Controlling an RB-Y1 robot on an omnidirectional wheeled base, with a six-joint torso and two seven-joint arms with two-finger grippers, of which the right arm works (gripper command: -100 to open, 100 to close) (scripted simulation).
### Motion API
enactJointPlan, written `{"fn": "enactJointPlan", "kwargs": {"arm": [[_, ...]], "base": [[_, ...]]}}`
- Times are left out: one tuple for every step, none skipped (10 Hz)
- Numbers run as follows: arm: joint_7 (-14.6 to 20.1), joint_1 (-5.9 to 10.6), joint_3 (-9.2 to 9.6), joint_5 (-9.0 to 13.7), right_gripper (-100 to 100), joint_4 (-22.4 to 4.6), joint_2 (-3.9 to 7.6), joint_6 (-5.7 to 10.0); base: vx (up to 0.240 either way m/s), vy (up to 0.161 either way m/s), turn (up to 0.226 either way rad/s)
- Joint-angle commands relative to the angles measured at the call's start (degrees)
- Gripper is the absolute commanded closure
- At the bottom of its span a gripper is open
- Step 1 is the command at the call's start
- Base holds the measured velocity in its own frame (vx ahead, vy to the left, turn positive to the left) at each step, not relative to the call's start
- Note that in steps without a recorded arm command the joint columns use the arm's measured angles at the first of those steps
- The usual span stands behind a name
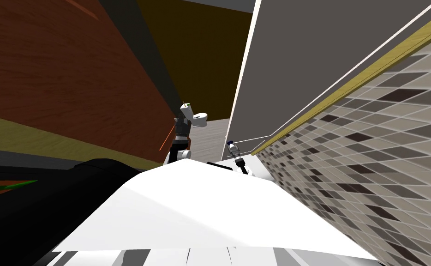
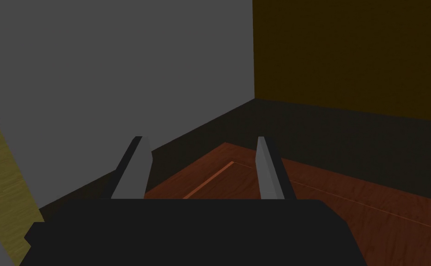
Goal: Push the door open
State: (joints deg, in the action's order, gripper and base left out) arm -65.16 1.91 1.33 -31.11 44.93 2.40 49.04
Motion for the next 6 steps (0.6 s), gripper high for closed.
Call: {"fn": "enactJointPlan", "kwargs": {"arm": [[0.00,0.00,0.00,0.00,-100,0.00,0.00,0.00],[0.00,0.00,0.00,0.00,100,0.00,0.00,0.00],[0.00,0.00,0.00,0.00,100,0.00,0.00,0.00],[0.00,0.00,0.00,0.00,100,0.00,0.00,0.00],[0.00,0.00,0.00,0.00,100,0.00,0.00,0.00],[0.00,0.00,0.00,0.00,100,0.00,0.00,0.00]], "base": [[0.078,0.039,0.001],[-0.010,-0.005,0.001],[-0.028,-0.014,0.012],[-0.022,-0.013,0.003],[-0.014,-0.008,-0.003],[0.000,0.000,0.000]]}}
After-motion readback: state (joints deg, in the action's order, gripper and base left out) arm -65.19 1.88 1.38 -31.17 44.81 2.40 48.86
